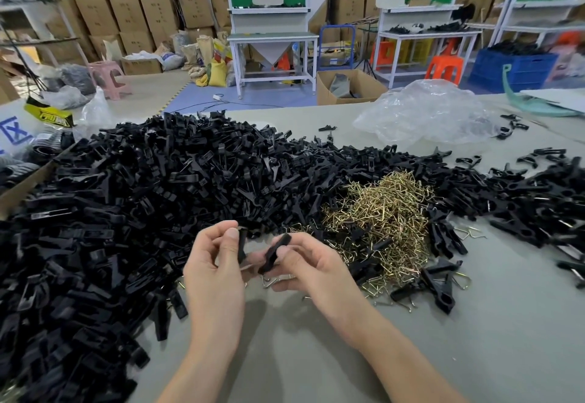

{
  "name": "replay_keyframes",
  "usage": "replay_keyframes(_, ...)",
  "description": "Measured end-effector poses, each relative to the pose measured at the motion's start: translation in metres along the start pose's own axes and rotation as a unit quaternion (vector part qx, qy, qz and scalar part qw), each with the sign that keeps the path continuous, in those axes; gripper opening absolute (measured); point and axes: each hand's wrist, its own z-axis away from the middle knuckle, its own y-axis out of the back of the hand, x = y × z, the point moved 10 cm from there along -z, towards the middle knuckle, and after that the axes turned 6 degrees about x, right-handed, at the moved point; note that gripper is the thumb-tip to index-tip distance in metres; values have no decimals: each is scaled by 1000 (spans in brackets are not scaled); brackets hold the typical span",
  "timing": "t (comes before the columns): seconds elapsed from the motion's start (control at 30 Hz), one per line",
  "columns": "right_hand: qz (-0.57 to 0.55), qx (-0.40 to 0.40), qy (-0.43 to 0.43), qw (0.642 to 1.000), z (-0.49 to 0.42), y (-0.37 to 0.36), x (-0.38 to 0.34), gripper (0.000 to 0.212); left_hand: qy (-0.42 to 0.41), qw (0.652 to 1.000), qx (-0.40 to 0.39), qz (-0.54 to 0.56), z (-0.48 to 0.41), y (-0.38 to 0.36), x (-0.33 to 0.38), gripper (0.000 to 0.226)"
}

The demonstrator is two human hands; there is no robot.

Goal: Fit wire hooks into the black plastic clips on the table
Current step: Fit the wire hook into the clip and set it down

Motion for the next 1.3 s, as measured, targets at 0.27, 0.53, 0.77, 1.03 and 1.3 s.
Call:
replay_keyframes(0.27, -234, 19, -133, 963, -2, 9, 14, 23, 212, 973, 1, 93, -3, 2, -37, 31)
replay_keyframes(0.53, -193, 41, -93, 976, -7, 13, 13, 17, 271, 941, -114, 168, 10, -28, -39, 24)
replay_keyframes(0.77, -127, 51, -68, 988, -6, 19, 10, 18, 174, 966, -146, 122, 8, -31, -26, 33)
replay_keyframes(1.03, -133, 55, -67, 987, -5, 21, 10, 19, 122, 982, -135, 58, 9, -30, -29, 27)
replay_keyframes(1.3, -110, 50, -48, 992, -4, 20, 6, 19, 107, 985, -119, 66, 20, -34, -23, 17)
